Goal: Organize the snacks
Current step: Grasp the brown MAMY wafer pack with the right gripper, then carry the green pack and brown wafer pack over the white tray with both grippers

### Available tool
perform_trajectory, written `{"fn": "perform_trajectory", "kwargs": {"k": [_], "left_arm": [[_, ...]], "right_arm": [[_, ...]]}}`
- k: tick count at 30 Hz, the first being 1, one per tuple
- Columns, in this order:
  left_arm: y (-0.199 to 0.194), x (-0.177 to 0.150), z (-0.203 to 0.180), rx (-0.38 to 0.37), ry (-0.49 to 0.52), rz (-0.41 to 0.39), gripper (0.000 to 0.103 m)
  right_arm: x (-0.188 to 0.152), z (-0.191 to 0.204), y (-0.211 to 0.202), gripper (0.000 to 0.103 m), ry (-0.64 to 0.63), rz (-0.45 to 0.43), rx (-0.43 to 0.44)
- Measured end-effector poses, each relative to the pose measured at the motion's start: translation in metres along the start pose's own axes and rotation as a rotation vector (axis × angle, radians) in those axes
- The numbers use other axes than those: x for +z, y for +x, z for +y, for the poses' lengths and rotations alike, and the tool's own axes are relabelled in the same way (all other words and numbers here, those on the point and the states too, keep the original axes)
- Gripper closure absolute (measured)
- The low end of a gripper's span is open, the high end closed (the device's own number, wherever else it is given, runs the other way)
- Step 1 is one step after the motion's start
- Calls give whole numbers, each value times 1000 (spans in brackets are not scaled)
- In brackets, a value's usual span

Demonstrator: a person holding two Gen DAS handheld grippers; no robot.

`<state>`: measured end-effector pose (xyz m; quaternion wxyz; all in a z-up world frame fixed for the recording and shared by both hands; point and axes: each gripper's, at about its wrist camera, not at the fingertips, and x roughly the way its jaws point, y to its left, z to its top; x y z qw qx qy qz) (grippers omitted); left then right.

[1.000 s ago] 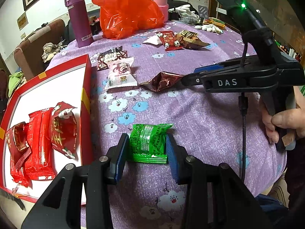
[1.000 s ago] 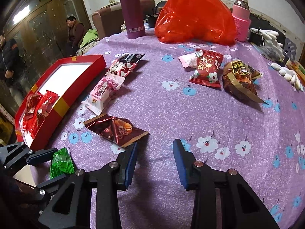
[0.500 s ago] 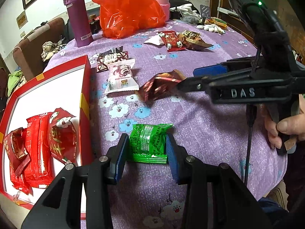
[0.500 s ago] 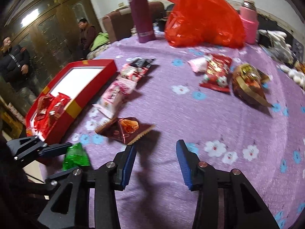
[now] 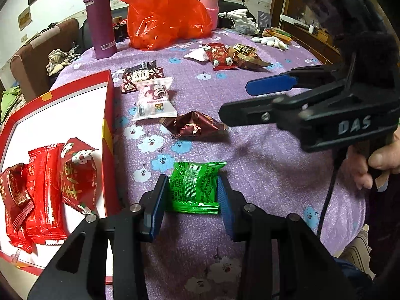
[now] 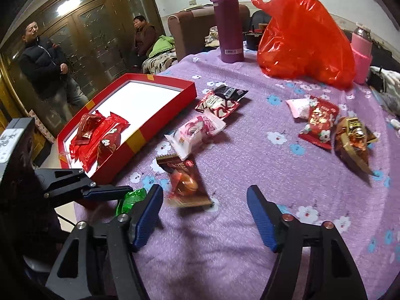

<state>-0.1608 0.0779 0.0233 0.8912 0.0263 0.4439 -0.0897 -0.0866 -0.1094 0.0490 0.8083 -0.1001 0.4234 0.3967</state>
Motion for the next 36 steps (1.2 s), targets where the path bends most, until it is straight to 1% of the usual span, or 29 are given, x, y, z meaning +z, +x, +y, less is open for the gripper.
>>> {"fn": "perform_trajectory", "kwargs": {"k": [2,4,9,13,15,16,18,20,21,23,26,31,36], "left_arm": [[0,0,0,1,4,-5,66],[0,-1,-1,3,5,-7,66],[-3,-2,0,-11,-2,-9,66],[-4,-2,1,-25,-8,-12,66],[-4,-1,0,-22,-7,-12,66],[-4,-1,0,-22,-7,-13,66],[-4,-1,1,-24,-9,-14,66],[-4,-1,1,-26,-11,-13,66],[-4,-1,1,-26,-12,-13,66],[-3,0,1,-23,-14,-12,66],[-2,2,1,-22,-12,-9,66],[-2,5,-8,-43,9,-11,66],[3,10,-20,-51,30,-10,66]], "right_arm": [[2,1,-4,31,7,-11,25],[5,7,1,28,-11,-11,6],[11,16,32,28,-32,42,5],[16,20,56,33,-43,81,-7],[16,20,63,41,-49,91,-20],[16,21,64,45,-55,82,-41],[16,22,64,48,-63,84,-54],[15,19,63,63,-57,75,-87],[15,17,62,67,-51,71,-92],[13,11,59,67,-30,61,-81],[9,3,54,67,-18,55,-120],[-1,-31,38,67,73,29,-146],[-10,-61,24,67,178,-6,-111]]}}
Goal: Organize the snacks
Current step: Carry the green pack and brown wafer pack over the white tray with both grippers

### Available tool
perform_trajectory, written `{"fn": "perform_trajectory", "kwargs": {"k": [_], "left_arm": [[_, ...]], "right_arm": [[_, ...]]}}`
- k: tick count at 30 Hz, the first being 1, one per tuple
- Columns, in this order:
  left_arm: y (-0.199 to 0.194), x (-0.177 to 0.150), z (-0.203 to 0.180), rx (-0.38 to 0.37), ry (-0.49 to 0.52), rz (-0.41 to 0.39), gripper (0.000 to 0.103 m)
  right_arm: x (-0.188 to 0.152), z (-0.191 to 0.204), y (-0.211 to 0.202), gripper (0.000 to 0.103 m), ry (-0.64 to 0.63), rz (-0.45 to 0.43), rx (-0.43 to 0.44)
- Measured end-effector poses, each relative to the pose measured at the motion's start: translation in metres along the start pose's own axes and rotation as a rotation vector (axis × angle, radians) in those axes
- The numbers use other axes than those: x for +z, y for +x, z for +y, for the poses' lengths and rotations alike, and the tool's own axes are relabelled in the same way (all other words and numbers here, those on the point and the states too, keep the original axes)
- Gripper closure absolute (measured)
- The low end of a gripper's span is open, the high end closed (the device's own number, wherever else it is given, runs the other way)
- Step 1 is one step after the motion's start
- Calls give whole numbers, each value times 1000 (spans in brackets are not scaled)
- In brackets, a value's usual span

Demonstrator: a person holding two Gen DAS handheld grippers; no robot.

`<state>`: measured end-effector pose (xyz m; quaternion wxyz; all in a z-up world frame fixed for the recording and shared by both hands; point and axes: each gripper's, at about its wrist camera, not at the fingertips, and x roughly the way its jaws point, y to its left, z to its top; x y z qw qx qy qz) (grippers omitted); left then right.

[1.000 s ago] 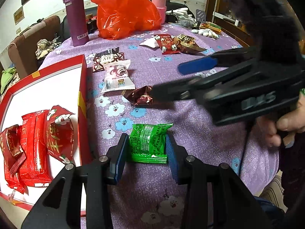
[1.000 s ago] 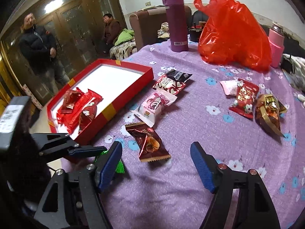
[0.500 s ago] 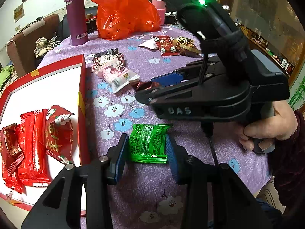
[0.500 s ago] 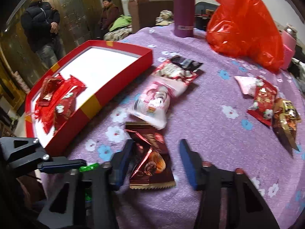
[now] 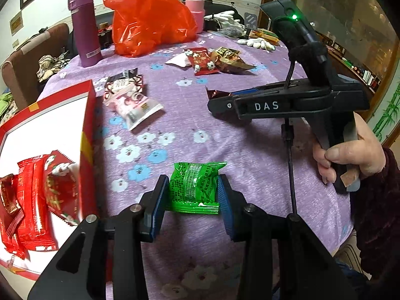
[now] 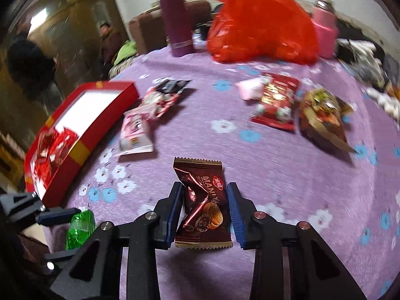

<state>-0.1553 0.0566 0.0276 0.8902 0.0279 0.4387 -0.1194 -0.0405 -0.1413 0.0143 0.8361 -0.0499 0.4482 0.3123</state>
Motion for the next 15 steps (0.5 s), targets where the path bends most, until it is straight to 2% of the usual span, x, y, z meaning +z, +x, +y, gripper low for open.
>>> {"fn": "perform_trajectory", "kwargs": {"k": [7,15], "left_arm": [[-6,5,-5,14,8,-23,66],[-31,9,6,52,-4,-106,66]], "right_arm": [[-2,-6,-10,67,35,-50,35],[1,-11,-16,67,98,-90,54]]}}
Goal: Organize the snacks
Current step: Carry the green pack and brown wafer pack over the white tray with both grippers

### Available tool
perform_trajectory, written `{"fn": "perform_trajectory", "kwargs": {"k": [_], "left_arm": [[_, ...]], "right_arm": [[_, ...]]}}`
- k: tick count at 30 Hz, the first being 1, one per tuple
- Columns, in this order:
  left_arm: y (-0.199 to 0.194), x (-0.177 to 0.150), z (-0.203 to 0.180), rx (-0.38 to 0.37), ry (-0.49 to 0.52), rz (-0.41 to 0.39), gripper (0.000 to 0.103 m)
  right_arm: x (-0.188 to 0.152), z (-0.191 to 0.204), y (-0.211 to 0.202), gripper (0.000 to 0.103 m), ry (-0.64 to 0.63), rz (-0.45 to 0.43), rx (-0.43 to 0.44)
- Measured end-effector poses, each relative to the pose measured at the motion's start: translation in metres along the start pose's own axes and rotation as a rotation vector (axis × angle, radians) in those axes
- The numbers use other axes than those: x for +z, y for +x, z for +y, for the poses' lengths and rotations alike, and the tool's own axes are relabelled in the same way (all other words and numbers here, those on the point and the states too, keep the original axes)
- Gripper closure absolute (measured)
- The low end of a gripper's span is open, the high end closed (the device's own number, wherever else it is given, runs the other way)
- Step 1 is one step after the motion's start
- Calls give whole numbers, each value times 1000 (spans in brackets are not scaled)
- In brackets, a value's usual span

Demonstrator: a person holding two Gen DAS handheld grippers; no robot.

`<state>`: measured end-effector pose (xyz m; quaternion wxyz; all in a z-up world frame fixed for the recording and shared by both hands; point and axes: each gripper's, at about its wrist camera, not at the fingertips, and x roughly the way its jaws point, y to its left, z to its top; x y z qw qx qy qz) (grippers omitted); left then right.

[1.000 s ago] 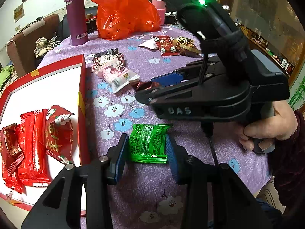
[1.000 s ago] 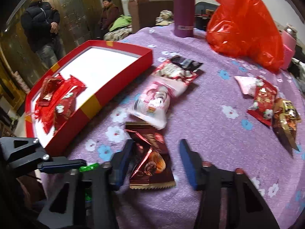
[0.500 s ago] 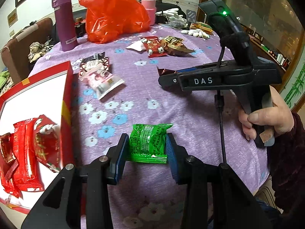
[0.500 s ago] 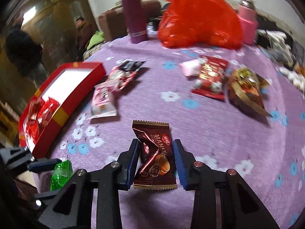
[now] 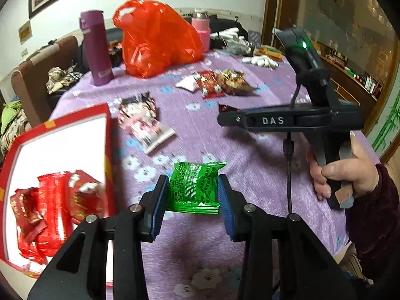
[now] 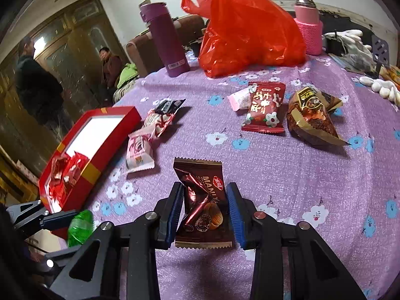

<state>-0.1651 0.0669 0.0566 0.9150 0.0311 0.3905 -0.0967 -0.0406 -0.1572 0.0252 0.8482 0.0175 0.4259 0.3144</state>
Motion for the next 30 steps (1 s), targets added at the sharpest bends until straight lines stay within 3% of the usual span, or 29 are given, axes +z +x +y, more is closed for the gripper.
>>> {"fn": "perform_trajectory", "kwargs": {"k": [9,23,30], "left_arm": [[-29,3,34,41,-56,-84,66],[-60,-8,98,121,-181,-177,66],[-65,-21,129,155,-243,-186,66]], "right_arm": [[2,18,-5,67,65,-28,47],[18,102,-6,67,-48,-39,129],[18,159,21,67,-117,36,227]]}}
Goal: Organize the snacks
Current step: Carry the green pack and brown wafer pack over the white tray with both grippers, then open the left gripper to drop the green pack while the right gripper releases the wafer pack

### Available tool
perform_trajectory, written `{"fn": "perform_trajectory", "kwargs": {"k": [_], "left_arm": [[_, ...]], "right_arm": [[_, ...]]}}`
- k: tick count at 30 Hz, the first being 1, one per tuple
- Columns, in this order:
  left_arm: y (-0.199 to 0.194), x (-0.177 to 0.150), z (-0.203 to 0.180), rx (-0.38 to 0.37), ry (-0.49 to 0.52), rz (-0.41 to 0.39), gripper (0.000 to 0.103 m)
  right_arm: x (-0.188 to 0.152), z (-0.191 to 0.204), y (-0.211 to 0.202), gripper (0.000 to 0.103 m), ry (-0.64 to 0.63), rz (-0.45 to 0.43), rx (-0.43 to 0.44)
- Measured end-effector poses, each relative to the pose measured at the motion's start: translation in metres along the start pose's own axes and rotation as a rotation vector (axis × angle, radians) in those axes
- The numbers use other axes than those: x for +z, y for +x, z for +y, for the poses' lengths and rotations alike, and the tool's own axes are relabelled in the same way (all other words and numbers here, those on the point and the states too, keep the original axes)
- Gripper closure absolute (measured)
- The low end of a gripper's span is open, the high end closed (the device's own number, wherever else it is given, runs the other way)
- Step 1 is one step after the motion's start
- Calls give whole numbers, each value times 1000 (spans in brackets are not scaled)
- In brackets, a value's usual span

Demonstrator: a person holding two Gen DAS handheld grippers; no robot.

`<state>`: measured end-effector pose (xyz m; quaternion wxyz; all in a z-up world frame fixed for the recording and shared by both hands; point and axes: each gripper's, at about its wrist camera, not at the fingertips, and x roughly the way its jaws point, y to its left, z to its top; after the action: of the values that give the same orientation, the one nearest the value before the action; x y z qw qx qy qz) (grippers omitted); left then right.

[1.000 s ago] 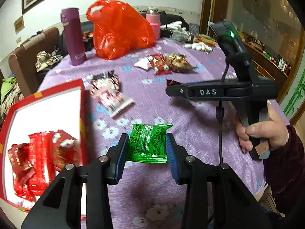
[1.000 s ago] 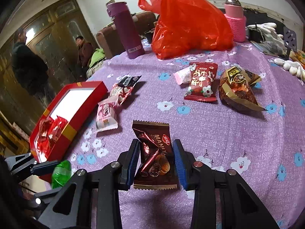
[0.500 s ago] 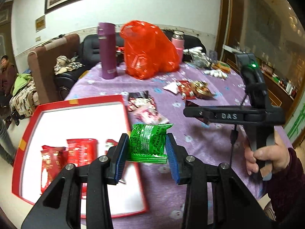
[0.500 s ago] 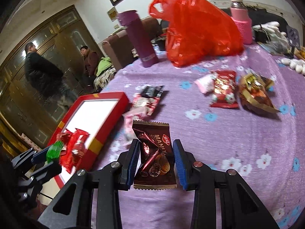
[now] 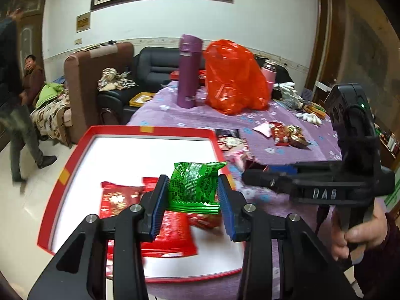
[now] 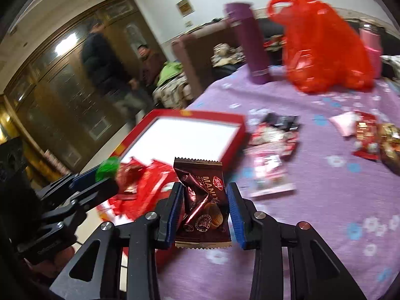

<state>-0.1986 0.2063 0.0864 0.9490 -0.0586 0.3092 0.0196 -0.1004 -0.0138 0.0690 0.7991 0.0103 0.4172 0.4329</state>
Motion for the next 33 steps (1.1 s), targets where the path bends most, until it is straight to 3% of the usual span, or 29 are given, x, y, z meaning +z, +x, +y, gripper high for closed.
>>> {"fn": "perform_trajectory", "kwargs": {"k": [13,22,27,29,33], "left_arm": [[7,-8,60,87,-94,11,66],[26,-17,82,119,-120,71,66],[38,-10,84,141,-85,76,65],[48,-5,82,157,-52,88,60],[57,5,86,189,-50,99,52]], "right_arm": [[9,65,64,67,-77,91,104],[14,77,94,67,-91,121,110],[17,78,99,64,-108,119,100],[19,74,100,63,-94,114,98],[26,53,89,46,-39,85,85]]}}
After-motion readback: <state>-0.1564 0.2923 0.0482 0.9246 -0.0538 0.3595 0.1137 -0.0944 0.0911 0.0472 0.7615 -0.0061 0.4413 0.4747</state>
